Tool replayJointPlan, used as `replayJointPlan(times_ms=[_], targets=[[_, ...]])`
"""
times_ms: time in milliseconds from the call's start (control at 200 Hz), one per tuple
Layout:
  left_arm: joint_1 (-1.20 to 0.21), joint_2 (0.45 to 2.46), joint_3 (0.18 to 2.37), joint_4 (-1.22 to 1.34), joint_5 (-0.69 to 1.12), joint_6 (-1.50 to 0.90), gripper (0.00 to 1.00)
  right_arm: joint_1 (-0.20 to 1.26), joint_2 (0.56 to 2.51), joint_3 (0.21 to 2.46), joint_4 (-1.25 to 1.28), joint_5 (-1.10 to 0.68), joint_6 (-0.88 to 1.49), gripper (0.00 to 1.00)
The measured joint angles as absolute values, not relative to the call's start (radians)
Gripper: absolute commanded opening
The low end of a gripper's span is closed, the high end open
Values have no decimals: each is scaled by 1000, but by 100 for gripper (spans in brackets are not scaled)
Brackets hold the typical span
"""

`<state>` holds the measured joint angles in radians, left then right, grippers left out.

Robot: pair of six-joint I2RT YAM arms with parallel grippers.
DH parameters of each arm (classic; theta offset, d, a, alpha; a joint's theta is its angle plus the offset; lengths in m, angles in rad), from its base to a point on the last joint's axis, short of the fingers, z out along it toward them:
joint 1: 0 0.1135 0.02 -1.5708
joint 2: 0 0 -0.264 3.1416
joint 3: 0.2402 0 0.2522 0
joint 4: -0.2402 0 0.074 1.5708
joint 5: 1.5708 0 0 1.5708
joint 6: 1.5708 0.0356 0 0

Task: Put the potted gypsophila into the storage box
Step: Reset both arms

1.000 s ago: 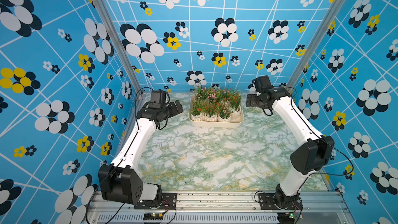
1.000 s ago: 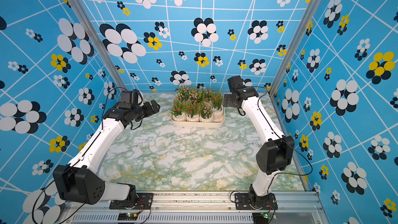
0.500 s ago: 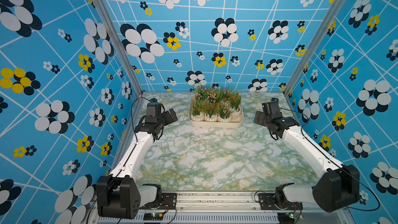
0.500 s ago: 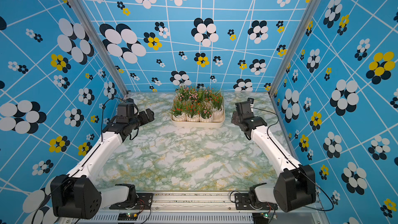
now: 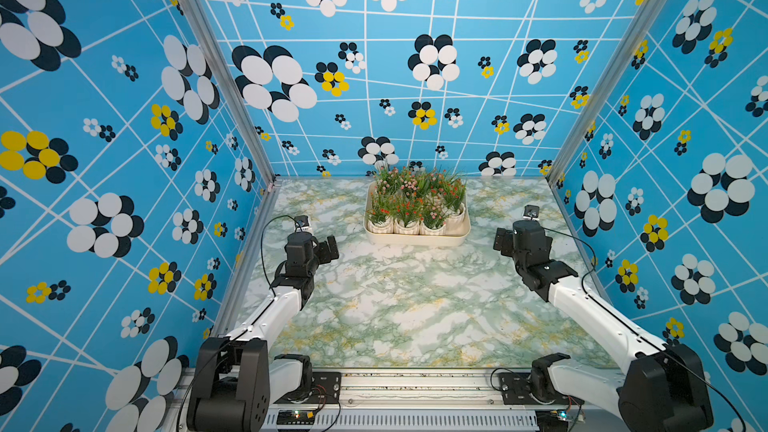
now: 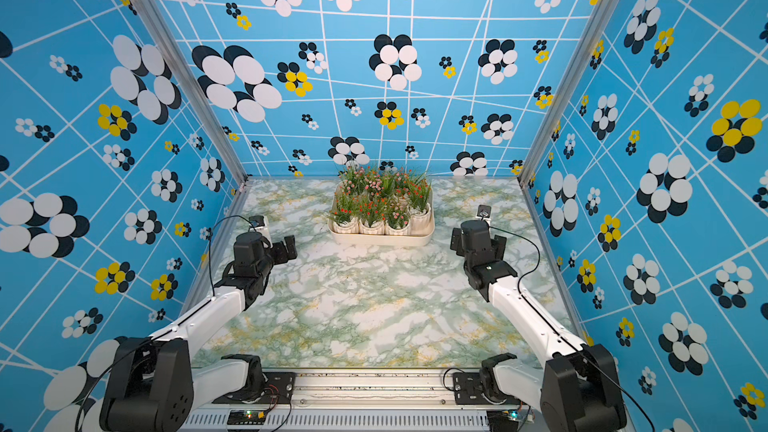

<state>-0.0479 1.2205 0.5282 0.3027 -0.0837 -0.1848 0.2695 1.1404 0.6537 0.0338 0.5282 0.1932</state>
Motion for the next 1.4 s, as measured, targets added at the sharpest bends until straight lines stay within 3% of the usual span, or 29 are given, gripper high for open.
replayJointPlan(times_ms=[195,520,1140,1399], targets=[[-39,1278,516,428,-83,-162,99,263,1135,353,478,530,88,99],[-5,1302,511,533,-40,-128,100,245,1380,334,801,520,-40,99],[35,1283,400,671,19,-101,100,107,1549,319,1044,349,-34,99],[44,1414,366,778,20,-96,99,71,1557,340,1001,290,-7,99]])
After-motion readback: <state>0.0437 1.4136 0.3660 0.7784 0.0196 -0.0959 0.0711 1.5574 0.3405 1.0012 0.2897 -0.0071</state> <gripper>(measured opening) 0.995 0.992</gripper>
